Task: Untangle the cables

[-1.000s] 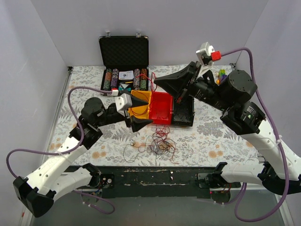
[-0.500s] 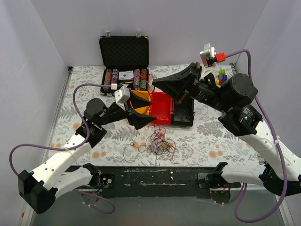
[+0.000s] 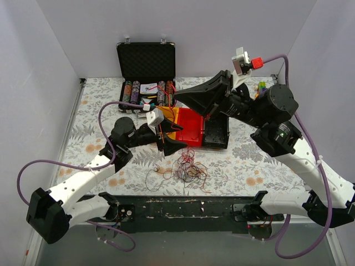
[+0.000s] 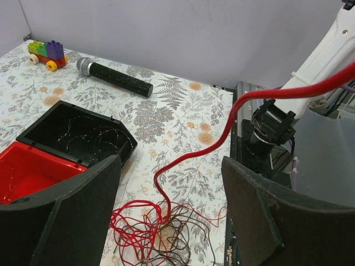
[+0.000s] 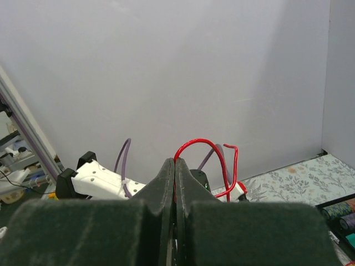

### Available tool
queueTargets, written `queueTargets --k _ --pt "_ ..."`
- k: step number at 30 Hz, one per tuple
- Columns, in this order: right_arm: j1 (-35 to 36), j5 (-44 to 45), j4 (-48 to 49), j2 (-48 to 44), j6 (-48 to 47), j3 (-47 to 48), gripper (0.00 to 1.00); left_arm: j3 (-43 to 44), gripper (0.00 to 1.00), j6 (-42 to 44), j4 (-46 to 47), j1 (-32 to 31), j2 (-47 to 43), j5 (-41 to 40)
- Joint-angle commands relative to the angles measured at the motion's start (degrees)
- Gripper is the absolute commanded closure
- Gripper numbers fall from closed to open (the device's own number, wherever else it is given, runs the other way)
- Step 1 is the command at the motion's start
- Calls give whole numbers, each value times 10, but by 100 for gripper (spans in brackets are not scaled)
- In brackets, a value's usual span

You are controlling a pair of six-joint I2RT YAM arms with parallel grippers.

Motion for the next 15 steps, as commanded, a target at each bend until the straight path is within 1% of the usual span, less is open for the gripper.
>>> queueTargets --k 1,2,4,5,8,9,10,12,15 --pt "2 -24 67 6 27 32 99 2 30 37 21 -4 7 -19" --pt "2 -26 70 6 29 34 99 1 33 41 21 -4 9 -25" --pt "2 -30 76 6 34 36 99 -1 46 46 26 -4 13 -35" --pt "2 -31 77 7 35 37 99 0 55 47 29 -5 14 -32" --pt "2 -33 77 8 40 37 99 7 88 44 34 -6 18 -33" --pt "2 -33 76 8 40 36 99 11 95 42 37 -8 17 -36" --pt "2 -32 75 6 36 31 99 18 100 41 37 -9 18 -38" --pt "2 -27 68 3 30 25 99 36 100 41 30 -8 18 -36" --pt "1 -11 31 -2 6 20 99 74 100 33 16 -9 13 -19"
